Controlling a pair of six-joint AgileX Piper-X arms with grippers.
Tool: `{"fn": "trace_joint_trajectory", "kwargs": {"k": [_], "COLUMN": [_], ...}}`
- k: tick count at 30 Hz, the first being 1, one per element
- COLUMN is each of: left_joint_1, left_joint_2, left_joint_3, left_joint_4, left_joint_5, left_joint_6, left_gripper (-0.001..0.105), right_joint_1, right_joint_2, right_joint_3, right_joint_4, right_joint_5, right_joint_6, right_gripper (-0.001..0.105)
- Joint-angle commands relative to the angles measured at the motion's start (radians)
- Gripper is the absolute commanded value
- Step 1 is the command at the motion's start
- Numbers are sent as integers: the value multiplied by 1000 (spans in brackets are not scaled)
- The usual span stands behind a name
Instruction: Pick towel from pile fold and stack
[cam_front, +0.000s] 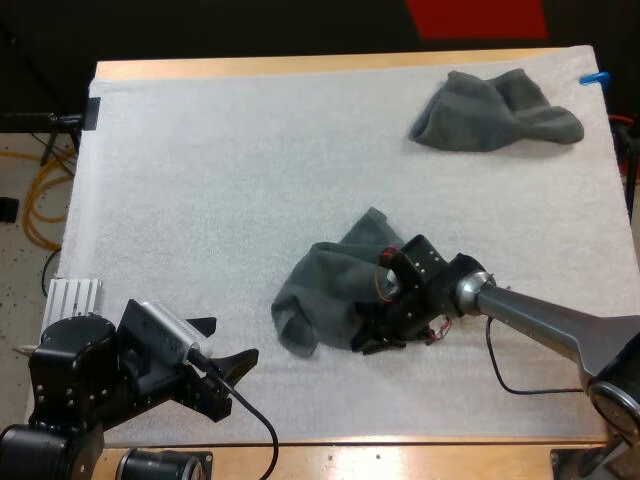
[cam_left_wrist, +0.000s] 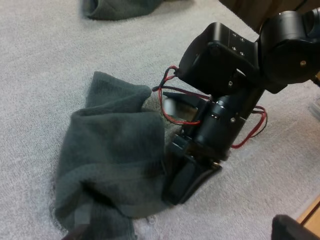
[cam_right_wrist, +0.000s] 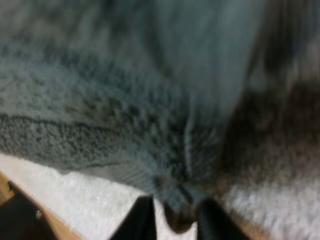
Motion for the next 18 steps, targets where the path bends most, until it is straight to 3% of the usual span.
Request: {"fn": "trace_joint_trajectory", "kwargs": {"k": [1,4,11,18], "left_joint_1": [-2,-2,-2,-2], "left_joint_2": [0,0,0,0], "left_joint_3": [-7,-7,-7,-7], "left_joint_4": [4,4,4,2], "left_joint_5": [9,9,9,9], "left_joint_6": [-8,-8,-8,-4], "left_gripper": [67,67,67,67], "right_joint_1": [1,1,1,1], "right_joint_2": [15,15,-14,-211], "right_joint_3": [2,2,2,2], "right_joint_4": [-31,-31,49,395], "right_joint_5": [90,119,153,429], "right_joint_6": [-3,-7,-113,-397], "right_gripper": [11,0,0,0]}}
